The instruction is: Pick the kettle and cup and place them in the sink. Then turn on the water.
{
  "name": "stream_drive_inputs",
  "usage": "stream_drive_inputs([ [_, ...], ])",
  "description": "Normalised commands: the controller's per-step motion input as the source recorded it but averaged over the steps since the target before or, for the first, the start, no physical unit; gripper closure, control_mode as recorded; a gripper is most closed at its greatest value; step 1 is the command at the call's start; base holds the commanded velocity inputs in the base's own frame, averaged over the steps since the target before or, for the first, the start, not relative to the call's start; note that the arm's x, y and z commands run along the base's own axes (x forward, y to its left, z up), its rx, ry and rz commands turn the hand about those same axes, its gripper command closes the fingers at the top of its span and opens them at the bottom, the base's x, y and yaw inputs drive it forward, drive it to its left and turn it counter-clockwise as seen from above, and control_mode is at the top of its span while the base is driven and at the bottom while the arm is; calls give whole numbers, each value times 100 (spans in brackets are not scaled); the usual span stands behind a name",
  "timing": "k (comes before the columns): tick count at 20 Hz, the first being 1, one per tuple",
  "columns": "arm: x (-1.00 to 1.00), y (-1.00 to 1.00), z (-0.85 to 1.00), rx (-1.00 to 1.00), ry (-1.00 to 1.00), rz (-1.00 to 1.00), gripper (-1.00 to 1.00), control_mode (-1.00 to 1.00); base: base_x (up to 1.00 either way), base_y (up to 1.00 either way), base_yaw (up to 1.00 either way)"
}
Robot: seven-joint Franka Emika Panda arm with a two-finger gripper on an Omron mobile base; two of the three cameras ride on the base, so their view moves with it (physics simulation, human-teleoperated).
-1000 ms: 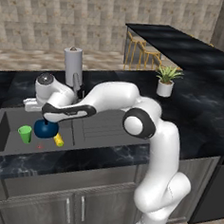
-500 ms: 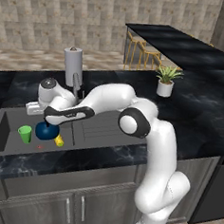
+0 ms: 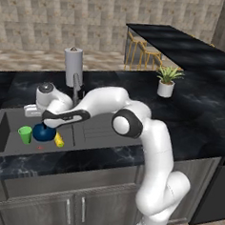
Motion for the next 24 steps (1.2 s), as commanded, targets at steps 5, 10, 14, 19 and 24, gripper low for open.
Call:
stream_drive_inputs([
  [5,4,5,-21,0,0,0,100,-100,0,0,0],
  [10,2,5,-24,0,0,0,100,-100,0,0,0],
  [14,2,3,-23,0,0,0,100,-100,0,0,0],
  [19,9,0,-17,0,0,0,100,-100,0,0,0],
  [24,13,0,-18,0,0,0,100,-100,0,0,0],
])
